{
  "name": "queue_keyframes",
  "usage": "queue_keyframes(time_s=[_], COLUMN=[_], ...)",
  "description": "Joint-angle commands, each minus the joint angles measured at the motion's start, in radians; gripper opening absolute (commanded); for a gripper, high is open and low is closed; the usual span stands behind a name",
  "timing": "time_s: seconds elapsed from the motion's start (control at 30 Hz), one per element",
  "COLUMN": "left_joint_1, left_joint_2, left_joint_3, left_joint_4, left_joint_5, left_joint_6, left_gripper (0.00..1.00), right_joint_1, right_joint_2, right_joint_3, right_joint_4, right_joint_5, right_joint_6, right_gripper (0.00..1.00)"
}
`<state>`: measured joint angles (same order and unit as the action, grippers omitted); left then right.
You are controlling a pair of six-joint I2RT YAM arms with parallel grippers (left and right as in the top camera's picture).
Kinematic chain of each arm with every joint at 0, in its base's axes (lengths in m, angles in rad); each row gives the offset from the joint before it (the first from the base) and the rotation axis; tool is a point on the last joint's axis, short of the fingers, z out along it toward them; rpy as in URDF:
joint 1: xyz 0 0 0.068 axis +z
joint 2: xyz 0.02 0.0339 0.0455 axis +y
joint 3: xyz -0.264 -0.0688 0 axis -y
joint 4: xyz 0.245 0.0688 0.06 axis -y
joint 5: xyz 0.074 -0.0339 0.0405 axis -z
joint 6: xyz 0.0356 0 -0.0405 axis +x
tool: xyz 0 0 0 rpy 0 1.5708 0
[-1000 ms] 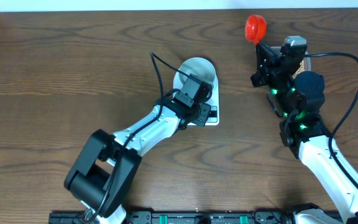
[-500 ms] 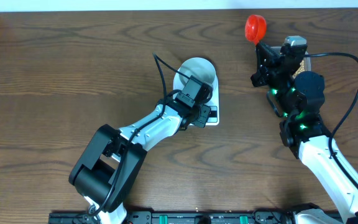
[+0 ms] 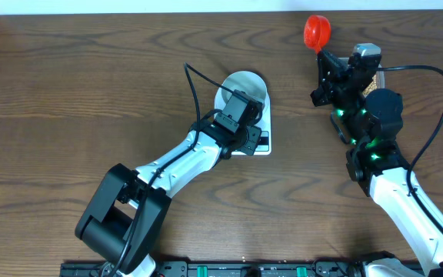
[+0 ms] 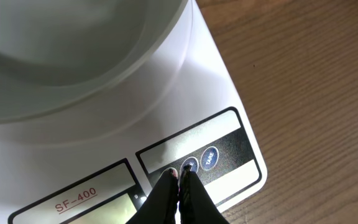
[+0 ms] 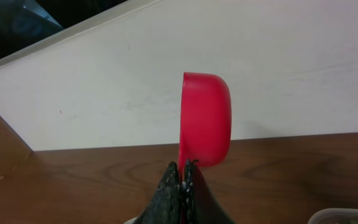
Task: Scoop item into bowl and weigh 50g on scale
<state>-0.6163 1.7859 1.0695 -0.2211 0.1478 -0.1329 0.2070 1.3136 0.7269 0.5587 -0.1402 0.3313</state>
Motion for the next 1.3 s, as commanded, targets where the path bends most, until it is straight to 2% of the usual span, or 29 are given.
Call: queue_keyframes(time_s=[0.0,1.27], left_joint_1=[0.003,0.003], left_joint_2=[0.014,0.113], left_joint_3=[-0.001,-0.007], left_joint_4=[-0.002,-0.014], left_joint_5=[-0.009,-0.009], left_joint_6=[0.000,-0.046], left_gripper=[0.07,0.07], right_joint_1=[-0.007,-0.007], right_joint_2=[0.002,0.002], right_joint_3=[0.024,0.024], right_joint_4=[0.006,0.007], right_joint_5=[0.011,0.011], right_joint_6=[-0.011,-0.011], right_gripper=[0.01,0.01])
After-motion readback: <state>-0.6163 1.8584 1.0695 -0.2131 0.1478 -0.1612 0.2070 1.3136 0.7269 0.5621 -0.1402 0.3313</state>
